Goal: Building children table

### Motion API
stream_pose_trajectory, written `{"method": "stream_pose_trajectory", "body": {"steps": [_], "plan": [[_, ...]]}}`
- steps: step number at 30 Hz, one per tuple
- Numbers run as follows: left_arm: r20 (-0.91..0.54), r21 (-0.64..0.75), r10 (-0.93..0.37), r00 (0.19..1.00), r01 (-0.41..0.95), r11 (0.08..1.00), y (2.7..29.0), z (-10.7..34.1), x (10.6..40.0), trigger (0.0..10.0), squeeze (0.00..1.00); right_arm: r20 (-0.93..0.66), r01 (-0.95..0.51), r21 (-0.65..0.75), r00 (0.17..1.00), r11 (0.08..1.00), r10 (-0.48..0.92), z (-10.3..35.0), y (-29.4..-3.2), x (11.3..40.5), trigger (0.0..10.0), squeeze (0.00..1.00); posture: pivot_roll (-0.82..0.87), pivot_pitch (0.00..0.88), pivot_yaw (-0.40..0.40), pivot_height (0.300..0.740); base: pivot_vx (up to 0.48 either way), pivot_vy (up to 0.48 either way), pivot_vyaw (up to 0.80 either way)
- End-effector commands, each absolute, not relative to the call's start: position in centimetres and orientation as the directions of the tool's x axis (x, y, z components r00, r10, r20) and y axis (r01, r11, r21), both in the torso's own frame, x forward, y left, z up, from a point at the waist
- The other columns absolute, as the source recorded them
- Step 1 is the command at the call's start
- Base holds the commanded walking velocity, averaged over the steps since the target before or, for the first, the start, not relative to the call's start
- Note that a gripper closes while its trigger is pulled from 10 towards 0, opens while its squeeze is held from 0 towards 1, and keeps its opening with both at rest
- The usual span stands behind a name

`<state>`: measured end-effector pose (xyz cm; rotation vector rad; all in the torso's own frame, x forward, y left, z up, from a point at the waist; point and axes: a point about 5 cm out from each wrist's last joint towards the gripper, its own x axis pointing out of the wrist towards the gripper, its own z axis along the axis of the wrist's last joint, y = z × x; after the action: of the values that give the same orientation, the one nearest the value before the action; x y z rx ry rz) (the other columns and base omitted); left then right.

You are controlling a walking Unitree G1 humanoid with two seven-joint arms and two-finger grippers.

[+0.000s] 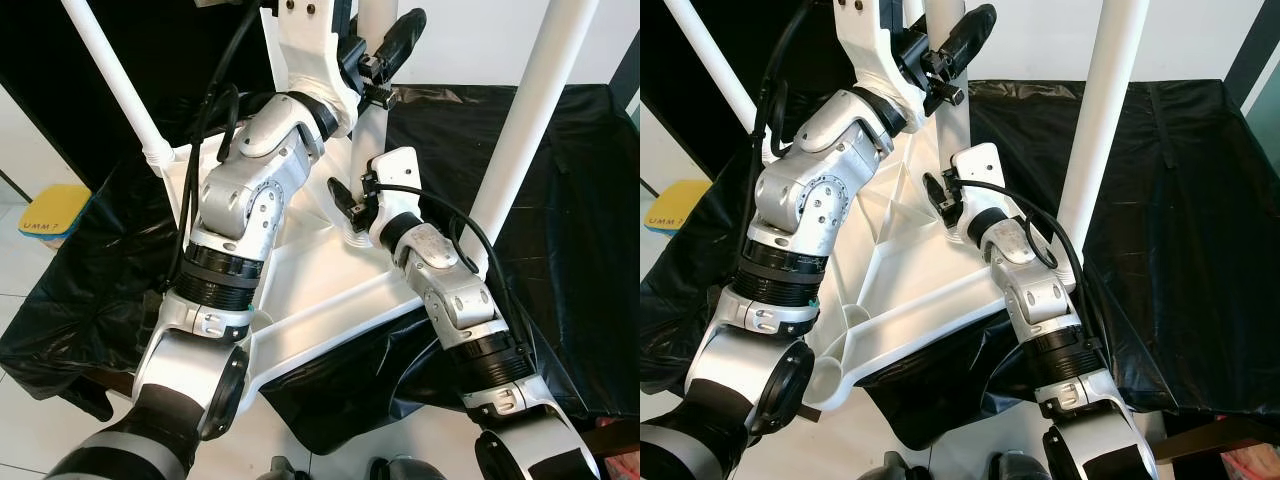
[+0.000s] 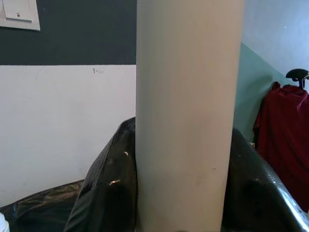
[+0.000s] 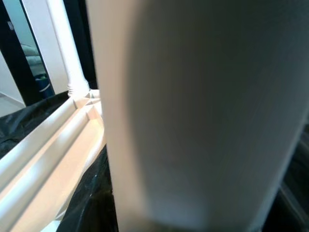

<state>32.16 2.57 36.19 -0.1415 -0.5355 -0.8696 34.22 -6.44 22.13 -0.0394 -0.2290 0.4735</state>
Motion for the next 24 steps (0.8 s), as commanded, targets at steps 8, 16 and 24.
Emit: {"method": "stream_pose_trajectory", "body": {"steps": [8, 16, 24], "plan": [[0.533, 0.124, -0.721, 0.443, 0.802, 0.584, 2.4, 36.6, 31.1, 10.0, 1.0, 0.203, -0.41, -0.034, 0.89, 0.912, 0.408, 22.1, -6.8, 34.6, 10.0, 0.0, -0.17, 0.05, 0.03, 0.74, 0.0, 0.0, 0.0], [0.589, 0.086, -0.634, 0.502, 0.741, 0.666, 5.5, 36.2, 31.3, 10.0, 0.0, 0.333, -0.295, -0.107, 0.889, 0.95, 0.313, 24.1, -9.0, 34.9, 10.0, 0.0, -0.17, 0.059, 0.029, 0.74, 0.0, 0.0, 0.0], [0.579, 0.051, -0.569, 0.584, 0.671, 0.74, 7.4, 34.8, 31.7, 10.0, 0.0, 0.392, -0.271, -0.125, 0.87, 0.954, 0.299, 24.9, -9.7, 34.6, 10.0, 0.0, -0.16, 0.066, 0.025, 0.74, 0.0, 0.0, 0.0]]}}
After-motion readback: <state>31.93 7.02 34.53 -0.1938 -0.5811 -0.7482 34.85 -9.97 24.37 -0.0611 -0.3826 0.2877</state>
